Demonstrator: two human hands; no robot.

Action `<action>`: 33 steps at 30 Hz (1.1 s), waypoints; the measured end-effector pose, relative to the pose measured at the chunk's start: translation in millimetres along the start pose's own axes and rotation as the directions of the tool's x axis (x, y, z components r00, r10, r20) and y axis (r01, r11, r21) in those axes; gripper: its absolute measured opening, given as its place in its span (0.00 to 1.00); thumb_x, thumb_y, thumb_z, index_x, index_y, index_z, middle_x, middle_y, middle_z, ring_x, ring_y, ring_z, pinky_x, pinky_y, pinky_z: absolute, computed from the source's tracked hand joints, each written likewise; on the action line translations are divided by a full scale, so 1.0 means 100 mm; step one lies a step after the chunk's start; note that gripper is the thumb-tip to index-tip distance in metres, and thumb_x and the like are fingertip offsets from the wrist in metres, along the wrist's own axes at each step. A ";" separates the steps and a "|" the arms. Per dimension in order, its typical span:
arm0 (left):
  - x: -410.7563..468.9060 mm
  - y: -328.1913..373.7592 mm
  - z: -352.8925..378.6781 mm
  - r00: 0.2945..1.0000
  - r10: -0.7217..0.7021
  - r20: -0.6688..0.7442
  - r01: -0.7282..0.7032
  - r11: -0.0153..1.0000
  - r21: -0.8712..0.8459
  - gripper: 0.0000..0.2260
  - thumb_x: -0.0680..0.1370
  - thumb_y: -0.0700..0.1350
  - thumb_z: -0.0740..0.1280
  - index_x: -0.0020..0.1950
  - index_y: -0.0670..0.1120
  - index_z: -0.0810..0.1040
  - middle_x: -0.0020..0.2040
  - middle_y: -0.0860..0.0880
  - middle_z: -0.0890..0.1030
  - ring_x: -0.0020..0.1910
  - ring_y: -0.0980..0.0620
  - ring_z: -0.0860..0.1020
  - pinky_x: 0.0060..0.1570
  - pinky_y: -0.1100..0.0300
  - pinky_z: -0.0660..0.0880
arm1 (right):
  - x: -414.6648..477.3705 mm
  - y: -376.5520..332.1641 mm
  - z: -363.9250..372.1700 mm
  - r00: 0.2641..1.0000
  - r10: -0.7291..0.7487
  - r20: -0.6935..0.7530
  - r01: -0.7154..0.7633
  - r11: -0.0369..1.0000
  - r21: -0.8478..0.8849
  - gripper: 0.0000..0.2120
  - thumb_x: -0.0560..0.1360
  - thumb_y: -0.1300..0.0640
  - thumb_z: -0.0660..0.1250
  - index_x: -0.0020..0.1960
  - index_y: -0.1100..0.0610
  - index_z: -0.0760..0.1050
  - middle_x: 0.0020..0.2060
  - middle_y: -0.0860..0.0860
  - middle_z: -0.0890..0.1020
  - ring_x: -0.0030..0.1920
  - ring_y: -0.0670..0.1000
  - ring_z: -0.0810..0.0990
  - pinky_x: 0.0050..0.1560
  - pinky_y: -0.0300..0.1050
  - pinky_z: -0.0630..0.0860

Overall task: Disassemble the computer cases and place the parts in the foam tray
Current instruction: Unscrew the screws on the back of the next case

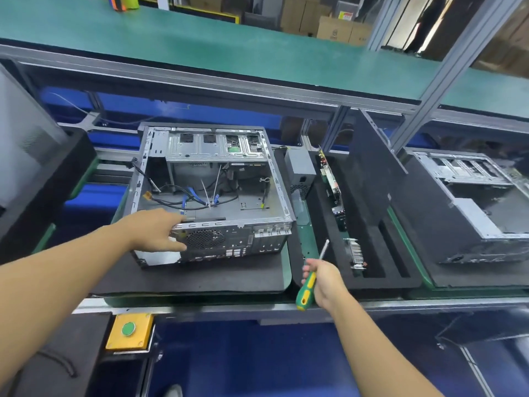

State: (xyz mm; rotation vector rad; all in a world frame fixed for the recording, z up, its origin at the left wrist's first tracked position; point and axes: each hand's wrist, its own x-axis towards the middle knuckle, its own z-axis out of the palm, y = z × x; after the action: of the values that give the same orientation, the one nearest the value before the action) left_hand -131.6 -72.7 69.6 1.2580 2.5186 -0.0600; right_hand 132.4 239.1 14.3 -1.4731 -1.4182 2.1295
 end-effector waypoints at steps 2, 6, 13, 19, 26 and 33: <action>-0.02 0.02 0.04 0.997 -0.019 -0.076 0.021 0.999 0.027 0.27 0.73 0.71 0.63 0.68 0.62 0.67 0.54 0.57 0.81 0.54 0.51 0.79 0.47 0.55 0.74 | -0.14 0.08 0.19 0.993 -0.076 0.092 0.072 0.997 0.036 0.09 0.80 0.69 0.58 0.56 0.64 0.75 0.36 0.55 0.77 0.32 0.49 0.74 0.36 0.43 0.74; -0.06 0.05 0.09 0.976 -0.029 -0.216 0.045 0.996 0.072 0.26 0.74 0.72 0.58 0.70 0.66 0.64 0.52 0.54 0.83 0.51 0.48 0.81 0.44 0.54 0.75 | -0.42 0.20 0.54 0.925 -0.274 0.264 0.258 0.961 0.095 0.15 0.81 0.67 0.62 0.64 0.55 0.75 0.43 0.55 0.83 0.41 0.50 0.80 0.49 0.44 0.79; -0.08 0.09 0.08 0.972 -0.038 -0.233 0.060 0.994 0.090 0.21 0.74 0.72 0.59 0.62 0.63 0.69 0.47 0.53 0.82 0.47 0.47 0.81 0.39 0.55 0.72 | -0.88 0.40 1.11 0.754 -0.346 0.559 0.448 0.893 -0.052 0.23 0.82 0.56 0.60 0.69 0.31 0.68 0.40 0.49 0.77 0.35 0.49 0.75 0.41 0.48 0.80; -0.09 0.10 0.08 0.962 -0.051 -0.267 0.077 0.993 0.085 0.21 0.74 0.72 0.59 0.62 0.63 0.69 0.44 0.53 0.82 0.45 0.46 0.81 0.39 0.54 0.73 | -1.10 0.57 1.55 0.702 -0.201 0.684 0.463 0.858 -0.223 0.29 0.82 0.56 0.58 0.69 0.21 0.60 0.38 0.48 0.75 0.30 0.49 0.68 0.29 0.44 0.74; -0.09 0.12 0.07 0.965 -0.043 -0.257 0.066 0.995 0.080 0.16 0.75 0.67 0.60 0.59 0.62 0.71 0.37 0.56 0.76 0.39 0.48 0.79 0.39 0.53 0.77 | -1.14 0.61 1.71 0.725 -0.106 0.680 0.372 0.892 -0.258 0.29 0.81 0.57 0.57 0.66 0.20 0.64 0.37 0.49 0.73 0.30 0.48 0.67 0.27 0.43 0.72; -0.07 0.11 0.09 0.959 -0.042 -0.280 0.073 0.992 0.101 0.15 0.75 0.63 0.61 0.59 0.62 0.71 0.30 0.59 0.64 0.35 0.49 0.71 0.34 0.57 0.72 | -1.13 0.59 1.76 0.725 -0.051 0.687 0.316 0.911 -0.266 0.28 0.80 0.55 0.57 0.65 0.20 0.65 0.37 0.48 0.74 0.30 0.48 0.68 0.28 0.42 0.71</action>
State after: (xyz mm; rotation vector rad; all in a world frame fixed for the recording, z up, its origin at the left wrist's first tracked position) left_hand -116.6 -72.9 64.1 1.3155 2.8272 -0.0395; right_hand 65.8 35.2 47.2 -0.5568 -2.1982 2.4675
